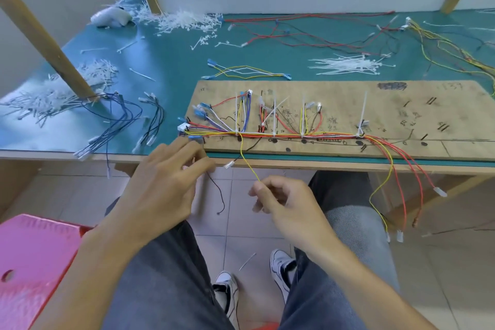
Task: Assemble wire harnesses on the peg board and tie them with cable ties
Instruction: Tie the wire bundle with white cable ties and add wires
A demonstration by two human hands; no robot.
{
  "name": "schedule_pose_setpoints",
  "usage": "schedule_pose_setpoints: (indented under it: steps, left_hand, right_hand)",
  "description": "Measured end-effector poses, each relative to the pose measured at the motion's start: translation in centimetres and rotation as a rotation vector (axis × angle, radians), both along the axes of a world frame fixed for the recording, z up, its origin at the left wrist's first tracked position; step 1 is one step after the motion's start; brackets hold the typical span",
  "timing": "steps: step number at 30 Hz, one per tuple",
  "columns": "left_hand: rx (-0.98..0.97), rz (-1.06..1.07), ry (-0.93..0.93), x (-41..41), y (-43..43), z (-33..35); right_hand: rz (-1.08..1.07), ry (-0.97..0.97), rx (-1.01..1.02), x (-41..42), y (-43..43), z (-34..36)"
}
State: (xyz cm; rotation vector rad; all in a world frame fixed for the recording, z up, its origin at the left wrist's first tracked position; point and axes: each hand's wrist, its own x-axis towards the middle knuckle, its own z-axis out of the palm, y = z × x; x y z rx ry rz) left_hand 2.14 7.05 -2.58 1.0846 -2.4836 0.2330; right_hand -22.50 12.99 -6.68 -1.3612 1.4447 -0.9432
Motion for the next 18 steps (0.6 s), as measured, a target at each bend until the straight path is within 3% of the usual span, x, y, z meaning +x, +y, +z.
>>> schedule_pose_setpoints:
  steps: [7,13,18]
  left_hand:
    - [-0.103,0.008,-0.06,-0.8,-1.1,-1.2]
    - [-0.129,-0.089,0.147,-0.2,-1.4,-1.3]
    - [-0.075,-0.094,0.172,-1.0,-1.2,0.5]
  right_hand:
    - [0.067,-0.207,0.036,-0.3,1.1,1.1]
    - [0.205,-0.194,0.174,-0.1,0.8,1.9]
    - [0.383,-0.461,0.258,0.7,1.0,3.4]
